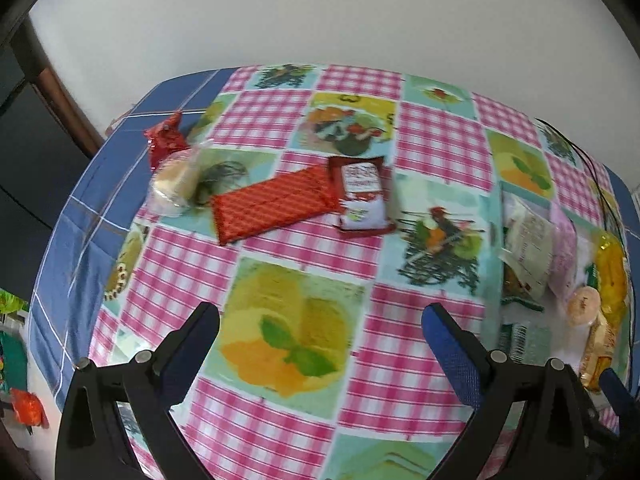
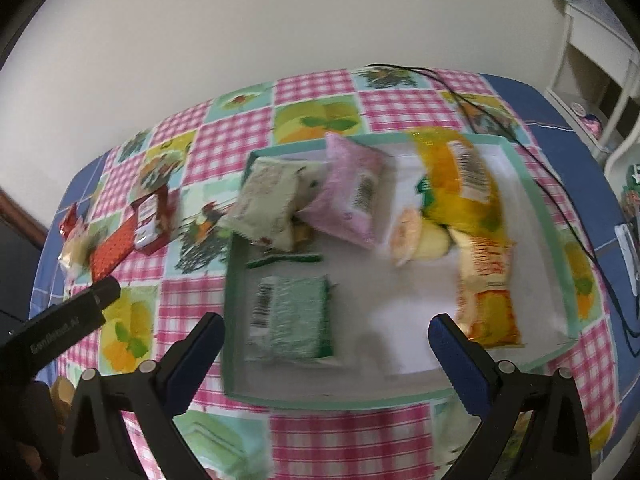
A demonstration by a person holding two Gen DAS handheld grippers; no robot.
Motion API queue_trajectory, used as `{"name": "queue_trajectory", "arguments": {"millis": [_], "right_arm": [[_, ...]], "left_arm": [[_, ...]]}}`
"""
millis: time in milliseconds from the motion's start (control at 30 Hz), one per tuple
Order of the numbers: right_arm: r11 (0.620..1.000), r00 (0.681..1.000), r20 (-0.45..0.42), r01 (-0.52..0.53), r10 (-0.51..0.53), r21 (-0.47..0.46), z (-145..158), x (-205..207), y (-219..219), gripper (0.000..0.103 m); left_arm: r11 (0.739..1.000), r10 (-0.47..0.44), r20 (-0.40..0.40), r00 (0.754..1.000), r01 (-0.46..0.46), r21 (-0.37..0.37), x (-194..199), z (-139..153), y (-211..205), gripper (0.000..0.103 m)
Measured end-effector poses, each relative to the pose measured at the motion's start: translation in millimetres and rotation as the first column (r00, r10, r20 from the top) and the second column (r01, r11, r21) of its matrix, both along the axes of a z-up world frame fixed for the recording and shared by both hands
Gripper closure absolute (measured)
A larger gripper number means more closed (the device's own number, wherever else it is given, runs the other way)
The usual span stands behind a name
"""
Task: Organize snacks
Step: 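Move both tools back over the remaining snacks, then grasp the clear-wrapped bun with left tool while right tool grasps red-and-white biscuit packet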
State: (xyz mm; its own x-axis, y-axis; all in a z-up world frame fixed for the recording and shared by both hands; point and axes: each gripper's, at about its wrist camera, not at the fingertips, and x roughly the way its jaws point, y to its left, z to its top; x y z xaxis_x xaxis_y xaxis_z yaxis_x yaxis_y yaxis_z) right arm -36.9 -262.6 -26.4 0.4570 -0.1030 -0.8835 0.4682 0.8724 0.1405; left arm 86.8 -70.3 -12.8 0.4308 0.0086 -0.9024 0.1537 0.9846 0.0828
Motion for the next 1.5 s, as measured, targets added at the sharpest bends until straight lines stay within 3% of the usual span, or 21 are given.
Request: {"name": "queue_trajectory", "arguments": {"millis": [533, 800, 1167, 1500], "right_arm": [[0.994, 0.994, -0.018, -0.104, 0.104, -0.01, -2.7, 30.1, 59.7, 0.0], [0.991, 0.991, -0.04, -0.132, 0.131, -0.015, -10.7, 39.4, 76.9, 0.0], [0.989, 0.989, 0.019, -0.146, 0.147, -0.01, -4.6, 56.2, 87.5, 0.0], [0.982, 0.979, 0.077, -0.191, 0.191, -0.002, 1.1, 90.1, 104.0, 0.0]], "left_arm": [[0.998, 0.068, 0.01, 0.998, -0.068, 0.019, 21.9, 0.9, 54.2, 0.002], [0.998, 0.061, -0.003, 0.998, -0.061, 0.005, 26.0, -2.5, 61.4, 0.002], [0.999, 0.039, -0.009, 0.999, -0.039, -0.005, 36.9, -3.6, 64.5, 0.002], [0.994, 0.09, -0.016, 0.996, -0.091, -0.056, 69.0, -4.5, 88.3, 0.002]]}}
